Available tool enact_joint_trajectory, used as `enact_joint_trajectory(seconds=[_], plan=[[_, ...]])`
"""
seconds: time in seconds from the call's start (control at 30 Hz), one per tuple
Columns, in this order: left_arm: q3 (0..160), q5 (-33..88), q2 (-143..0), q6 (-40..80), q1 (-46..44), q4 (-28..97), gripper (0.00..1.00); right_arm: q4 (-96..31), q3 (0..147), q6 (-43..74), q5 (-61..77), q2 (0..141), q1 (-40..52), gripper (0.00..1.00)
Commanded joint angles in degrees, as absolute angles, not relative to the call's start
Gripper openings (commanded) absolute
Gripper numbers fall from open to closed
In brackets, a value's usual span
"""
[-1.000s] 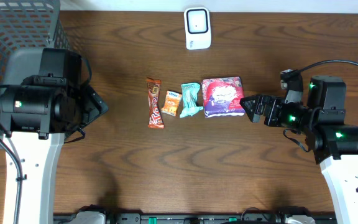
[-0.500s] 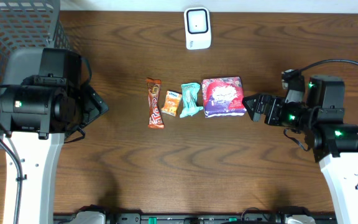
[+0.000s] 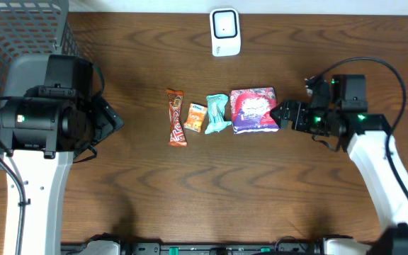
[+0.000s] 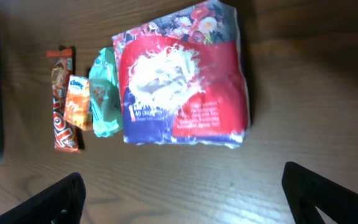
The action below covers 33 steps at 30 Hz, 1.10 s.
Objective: Scan the item barcode
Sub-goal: 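Grasp the Carefree pack's right edge with the right gripper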
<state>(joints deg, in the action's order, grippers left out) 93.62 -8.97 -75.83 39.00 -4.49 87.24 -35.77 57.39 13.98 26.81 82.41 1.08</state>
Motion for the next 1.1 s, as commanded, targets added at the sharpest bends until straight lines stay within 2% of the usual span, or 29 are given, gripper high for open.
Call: enact_joint_trajectory(seconds=[0.0,0.2,0.37,0.8,0.9,1.0,1.07], plan=[[93.6,-9.7,-75.1,39.6,-4.2,87.6,0.99,-33.6,58.5,13.4,31.7,85.0,0.8,0.99],[93.6,-9.7,-75.1,39.6,-4.2,87.6,0.99,-41.0,66.0,11.0,31.4,91.5,1.0,0.98],[93.6,-9.7,-75.1,39.6,-4.2,87.6,0.99,-57.8,82.5,2.4,23.4,102.6,2.6,0.99],[93.6,-9.7,-75.1,39.6,-4.2,87.6,0.99,-48.6,84.9,2.0,26.6,113.8,4.5,0.99],[93.6,-9.7,-75.1,39.6,-4.2,87.6,0.99,-48.5,84.9,2.0,27.3,115.6,4.5,0.91],[93.6,-9.7,-75.1,39.6,-4.2,87.6,0.99,-48.7,84.9,1.2,27.4,117.3,4.5,0.71],[93.6,-9.7,-75.1,39.6,-4.2,87.6,0.99,-49.0,84.8,0.9,27.6,118.2,4.6,0.69]])
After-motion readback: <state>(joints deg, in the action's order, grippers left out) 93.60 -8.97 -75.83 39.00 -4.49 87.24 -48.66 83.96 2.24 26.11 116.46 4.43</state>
